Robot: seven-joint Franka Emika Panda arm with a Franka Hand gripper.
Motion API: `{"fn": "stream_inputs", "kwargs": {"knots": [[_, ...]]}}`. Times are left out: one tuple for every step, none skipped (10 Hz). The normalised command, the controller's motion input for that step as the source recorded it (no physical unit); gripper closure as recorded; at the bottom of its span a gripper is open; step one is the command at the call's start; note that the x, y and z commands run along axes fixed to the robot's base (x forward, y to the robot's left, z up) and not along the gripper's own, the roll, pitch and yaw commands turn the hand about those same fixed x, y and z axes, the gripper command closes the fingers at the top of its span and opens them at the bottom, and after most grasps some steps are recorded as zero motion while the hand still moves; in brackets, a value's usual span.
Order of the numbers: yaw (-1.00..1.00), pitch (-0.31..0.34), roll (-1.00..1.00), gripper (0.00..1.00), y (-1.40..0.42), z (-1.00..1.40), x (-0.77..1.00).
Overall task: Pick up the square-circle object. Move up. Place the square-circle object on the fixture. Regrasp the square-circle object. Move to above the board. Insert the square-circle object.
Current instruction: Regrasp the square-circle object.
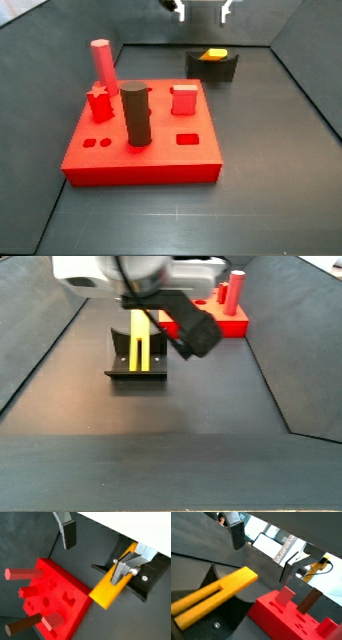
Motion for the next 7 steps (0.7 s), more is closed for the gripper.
{"fn": "stream_inputs", "kwargs": {"knots": [[0.00, -0.132, 0.05, 0.00, -0.01, -0.01, -1.00], [0.02, -0.148, 0.07, 0.00, -0.01, -0.01, -1.00], [0.04, -0.157, 0.08, 0.00, -0.02, 0.00, -1.00], [0.06, -0.157, 0.08, 0.00, -0.02, 0.01, -0.88], [0.07, -0.155, 0.08, 0.00, -0.02, 0.00, -0.80], [-1.00, -0.051, 0.89, 0.00, -1.00, -0.40, -0.44], [-1.00, -0.053, 0.90, 0.00, -1.00, -0.40, -0.37]]}}
